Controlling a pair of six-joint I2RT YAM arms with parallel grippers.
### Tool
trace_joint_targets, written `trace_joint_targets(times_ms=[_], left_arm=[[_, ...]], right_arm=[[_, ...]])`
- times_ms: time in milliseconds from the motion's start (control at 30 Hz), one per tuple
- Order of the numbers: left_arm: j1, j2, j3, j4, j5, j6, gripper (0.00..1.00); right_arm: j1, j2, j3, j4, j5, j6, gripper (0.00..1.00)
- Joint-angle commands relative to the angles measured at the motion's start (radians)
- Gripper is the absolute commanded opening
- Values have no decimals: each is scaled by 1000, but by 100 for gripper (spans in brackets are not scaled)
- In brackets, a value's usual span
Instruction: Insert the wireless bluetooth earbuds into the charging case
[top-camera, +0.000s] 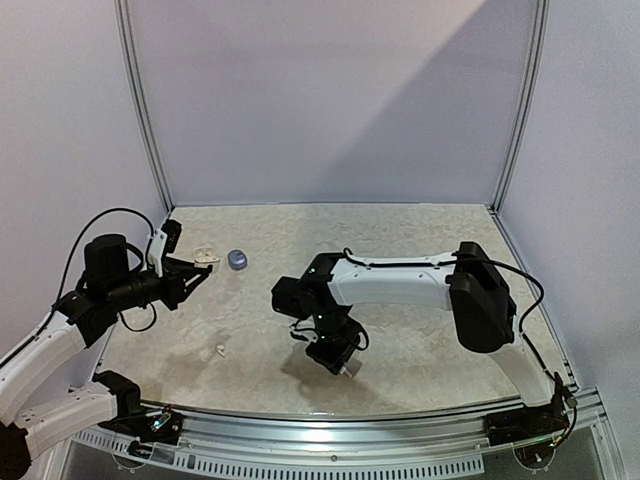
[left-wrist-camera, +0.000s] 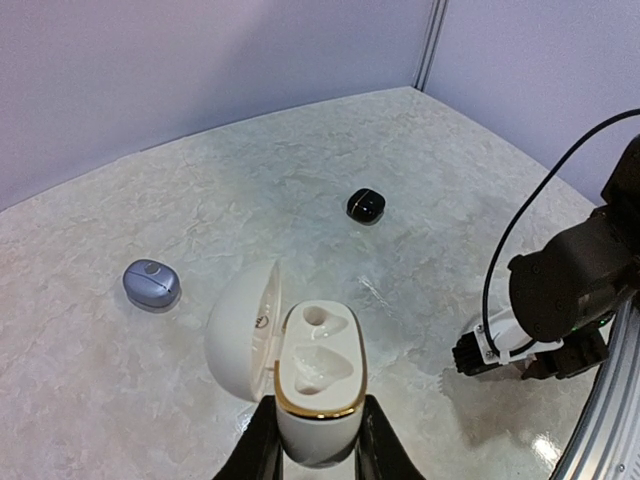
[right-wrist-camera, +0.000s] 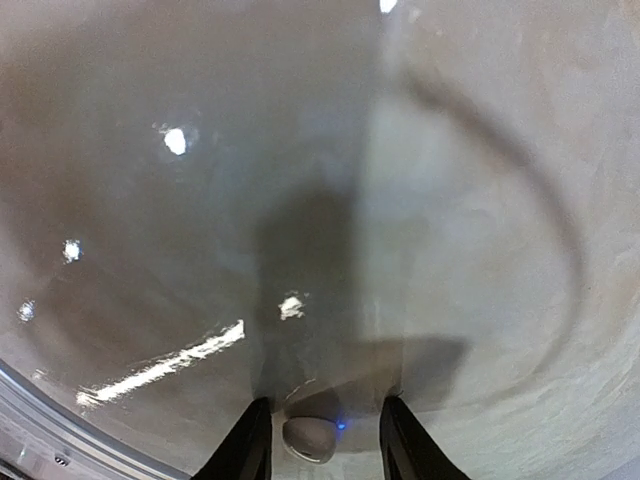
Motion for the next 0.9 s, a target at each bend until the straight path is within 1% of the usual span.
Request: trace_joint_targets(times_ms=[0, 167, 233, 400, 533, 667, 767, 867], left_arm=[[7, 1, -16, 16, 5, 10, 0], [7, 4, -18, 19, 7, 8, 0], [7, 5, -19, 19, 5, 8, 0], [7, 6, -16, 16, 2, 10, 0], [7, 4, -14, 15, 10, 14, 0], [6, -11, -12, 38, 82, 28, 0], [7, -34, -28, 101, 174, 70, 0], [5, -69, -49, 203, 220, 89, 0]], right_arm=[[28, 35, 4, -18, -2, -3, 38], [40, 39, 0, -32, 11, 1, 36], [41, 42, 0, -34, 12, 5, 31], [41, 35, 7, -16, 79, 16, 17], [42, 8, 23, 8, 110, 29, 10], [41, -57, 102, 29, 204, 52, 3], [41, -140, 176, 105, 302, 77, 0], [57, -264, 153, 315, 378, 78, 0]])
